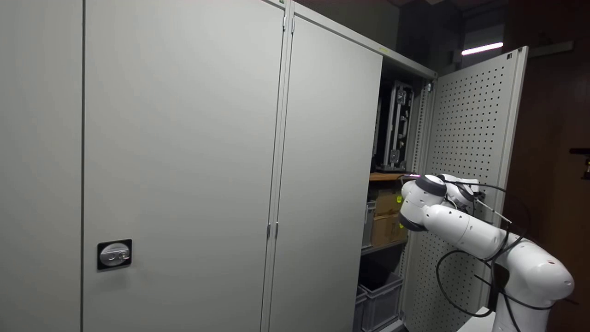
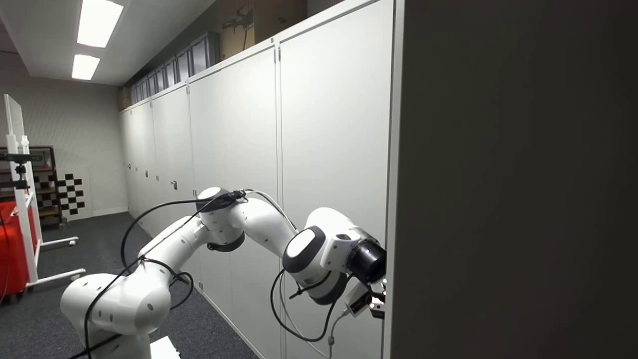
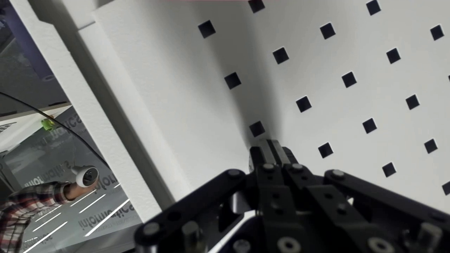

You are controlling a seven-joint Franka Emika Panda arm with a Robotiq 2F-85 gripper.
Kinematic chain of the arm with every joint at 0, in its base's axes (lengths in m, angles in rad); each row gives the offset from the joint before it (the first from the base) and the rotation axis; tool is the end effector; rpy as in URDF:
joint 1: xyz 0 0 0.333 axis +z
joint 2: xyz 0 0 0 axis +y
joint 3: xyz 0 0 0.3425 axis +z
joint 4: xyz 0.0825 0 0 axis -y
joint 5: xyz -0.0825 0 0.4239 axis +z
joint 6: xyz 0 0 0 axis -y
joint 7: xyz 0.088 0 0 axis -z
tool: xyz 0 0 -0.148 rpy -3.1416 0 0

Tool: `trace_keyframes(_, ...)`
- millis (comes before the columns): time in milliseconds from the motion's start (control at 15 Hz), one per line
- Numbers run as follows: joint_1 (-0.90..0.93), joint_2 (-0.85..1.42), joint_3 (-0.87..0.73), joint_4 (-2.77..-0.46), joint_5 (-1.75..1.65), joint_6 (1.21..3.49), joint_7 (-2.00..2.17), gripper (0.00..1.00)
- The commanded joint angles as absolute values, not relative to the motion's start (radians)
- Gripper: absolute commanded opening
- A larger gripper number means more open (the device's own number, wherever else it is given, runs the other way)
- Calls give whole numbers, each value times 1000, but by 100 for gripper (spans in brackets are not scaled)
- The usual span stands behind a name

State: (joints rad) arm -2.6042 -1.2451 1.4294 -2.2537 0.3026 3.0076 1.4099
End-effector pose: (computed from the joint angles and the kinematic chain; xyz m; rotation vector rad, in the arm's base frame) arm 0.3589 -0.5053 0.4640 0.7923 -1.7675 1.2570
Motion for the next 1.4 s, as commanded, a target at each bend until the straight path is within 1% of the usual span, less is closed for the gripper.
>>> trace_keyframes(0,-2604,-1187,1413,-2269,246,3041,1459,0)
trace_keyframes(733,-2604,-1161,1393,-2264,193,3061,1540,0)
trace_keyframes(1333,-2604,-1155,1367,-2265,78,3046,1668,0)
